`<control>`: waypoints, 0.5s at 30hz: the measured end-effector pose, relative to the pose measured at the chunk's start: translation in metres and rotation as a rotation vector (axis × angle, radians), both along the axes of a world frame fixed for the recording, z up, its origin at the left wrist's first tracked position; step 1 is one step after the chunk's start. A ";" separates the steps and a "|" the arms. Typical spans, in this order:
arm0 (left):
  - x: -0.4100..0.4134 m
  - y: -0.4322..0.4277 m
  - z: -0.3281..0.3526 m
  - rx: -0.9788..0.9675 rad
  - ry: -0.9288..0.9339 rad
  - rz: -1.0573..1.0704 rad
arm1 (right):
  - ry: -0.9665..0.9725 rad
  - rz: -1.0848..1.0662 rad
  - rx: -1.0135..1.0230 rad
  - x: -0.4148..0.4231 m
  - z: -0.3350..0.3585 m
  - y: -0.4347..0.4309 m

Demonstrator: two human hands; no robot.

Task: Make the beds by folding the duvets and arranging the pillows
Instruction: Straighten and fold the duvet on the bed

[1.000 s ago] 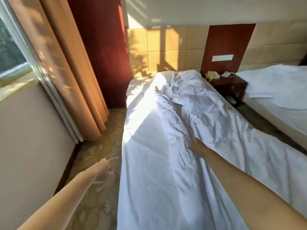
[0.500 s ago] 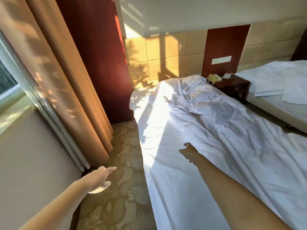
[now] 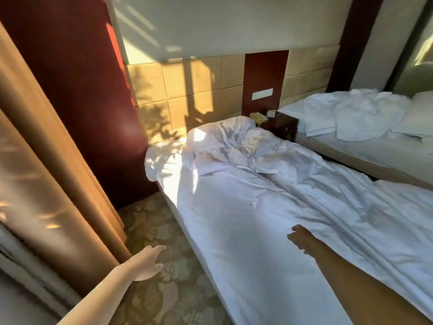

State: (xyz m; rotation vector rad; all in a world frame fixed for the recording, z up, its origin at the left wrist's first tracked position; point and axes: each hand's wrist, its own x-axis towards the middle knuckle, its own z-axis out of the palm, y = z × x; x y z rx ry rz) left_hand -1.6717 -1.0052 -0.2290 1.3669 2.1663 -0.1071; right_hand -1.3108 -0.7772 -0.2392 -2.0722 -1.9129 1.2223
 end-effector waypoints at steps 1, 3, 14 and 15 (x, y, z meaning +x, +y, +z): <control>-0.012 0.012 0.001 -0.003 -0.005 -0.026 | 0.000 -0.043 -0.008 0.002 0.003 0.000; -0.044 0.047 0.001 0.022 0.017 -0.071 | 0.040 -0.154 0.014 -0.002 0.009 0.000; 0.044 0.259 -0.025 0.006 -0.020 -0.755 | 0.004 -0.667 -0.004 0.089 0.001 -0.040; 0.055 0.279 -0.028 -0.006 -0.010 -0.795 | -0.024 -0.719 -0.019 0.101 -0.004 -0.035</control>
